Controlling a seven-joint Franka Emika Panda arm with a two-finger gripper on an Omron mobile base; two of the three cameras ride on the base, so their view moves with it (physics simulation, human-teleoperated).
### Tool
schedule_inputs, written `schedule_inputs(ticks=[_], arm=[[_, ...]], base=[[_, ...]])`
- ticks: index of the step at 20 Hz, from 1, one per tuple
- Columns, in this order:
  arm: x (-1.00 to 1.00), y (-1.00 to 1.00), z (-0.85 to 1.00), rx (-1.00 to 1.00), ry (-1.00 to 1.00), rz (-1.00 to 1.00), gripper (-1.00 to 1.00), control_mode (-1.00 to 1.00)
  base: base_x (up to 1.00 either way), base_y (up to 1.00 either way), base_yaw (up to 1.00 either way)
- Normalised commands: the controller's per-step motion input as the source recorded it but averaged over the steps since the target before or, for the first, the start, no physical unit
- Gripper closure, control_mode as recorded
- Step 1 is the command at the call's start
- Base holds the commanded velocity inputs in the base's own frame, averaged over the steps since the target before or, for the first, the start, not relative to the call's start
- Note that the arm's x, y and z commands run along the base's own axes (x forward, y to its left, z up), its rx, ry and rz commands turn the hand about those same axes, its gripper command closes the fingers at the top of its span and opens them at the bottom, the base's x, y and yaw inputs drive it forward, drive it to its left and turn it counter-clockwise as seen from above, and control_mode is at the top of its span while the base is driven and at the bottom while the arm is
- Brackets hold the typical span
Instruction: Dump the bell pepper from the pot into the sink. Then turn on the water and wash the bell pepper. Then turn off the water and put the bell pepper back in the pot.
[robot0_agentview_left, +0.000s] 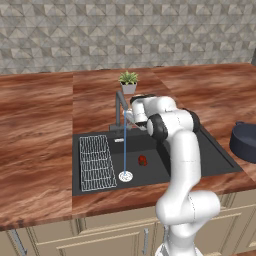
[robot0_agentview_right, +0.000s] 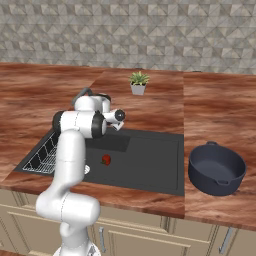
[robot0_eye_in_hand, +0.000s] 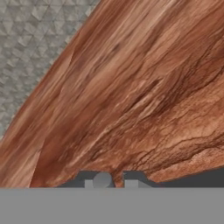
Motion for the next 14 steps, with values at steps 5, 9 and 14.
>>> schedule_inputs(ticks=[5, 9, 14], arm=[[0.01, 0.00, 0.00, 0.07, 0.00, 0.00, 1.00, -1.00], [0.12, 0.01, 0.00, 0.12, 0.00, 0.00, 1.00, -1.00], [0.18, 0.23, 0.00, 0.02, -0.02, 0.00, 1.00, -1.00]], base=[[0.00, 0.00, 0.00], [0.00, 0.00, 0.00], [0.00, 0.00, 0.00]])
